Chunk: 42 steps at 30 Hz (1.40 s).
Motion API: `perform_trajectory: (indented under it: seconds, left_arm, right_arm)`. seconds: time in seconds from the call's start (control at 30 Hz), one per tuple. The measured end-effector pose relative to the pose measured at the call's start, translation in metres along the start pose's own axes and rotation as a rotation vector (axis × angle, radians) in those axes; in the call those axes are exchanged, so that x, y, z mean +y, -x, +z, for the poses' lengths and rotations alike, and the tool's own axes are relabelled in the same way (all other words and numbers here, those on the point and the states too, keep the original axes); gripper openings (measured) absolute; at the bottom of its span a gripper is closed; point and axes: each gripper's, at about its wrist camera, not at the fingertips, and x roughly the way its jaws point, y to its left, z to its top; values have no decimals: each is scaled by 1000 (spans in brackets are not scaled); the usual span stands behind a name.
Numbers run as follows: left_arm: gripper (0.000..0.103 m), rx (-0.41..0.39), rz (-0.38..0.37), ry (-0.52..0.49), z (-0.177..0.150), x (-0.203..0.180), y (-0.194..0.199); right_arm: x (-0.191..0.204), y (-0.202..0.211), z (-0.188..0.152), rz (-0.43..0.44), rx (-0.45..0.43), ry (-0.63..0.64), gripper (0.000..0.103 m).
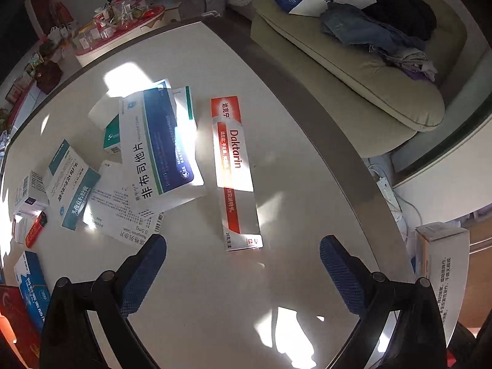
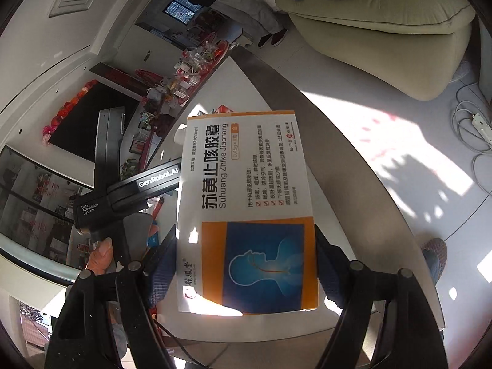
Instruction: Organize objects
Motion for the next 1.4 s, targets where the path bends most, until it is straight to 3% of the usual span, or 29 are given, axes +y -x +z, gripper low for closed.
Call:
perform_trajectory:
  seconds: [0.13,0.23,0.33,0.37,0.4,0.57,0.73,0.87,1.13,1.27,1.4]
  left_arm:
    - [99,13,33,49,8,-13,-19]
    - [85,55,39,100,12,-14,-35]
    - [57,-6,45,99,17,-18,-30]
    - [35,-16,29,94,18,-18,-29]
    - [26,-16,-10,100,19,-17,-28]
    - [26,-101,-147,111,3,-5,-11]
    - [26,-205,-212,86,-26,16,37]
    - [26,-254,-208,76,-73,38,81]
    - [26,-341,-164,286,-204,107,147]
    - [26,-395,-98,313,-242,124,169]
    - [26,-441,-108,349,-262,143,180]
  right_arm:
    - [-15,9,-1,5,-12,-29,78]
    - [-18,12,-2,19,-20,-34,78]
    - [-19,14,-2,26,-25,-26,78]
    - [-20,14,-1,29,-26,-24,78]
    - [-19,14,-1,33,-27,-25,78]
    - [-22,14,-3,47,-31,-39,78]
    - [-20,8,-7,59,-23,-43,78]
    - [-7,4,-12,88,-14,-7,78]
    - [49,-37,-51,147,108,69,78]
    - [81,-54,-78,145,164,124,78]
    - [99,-66,-97,125,208,158,78]
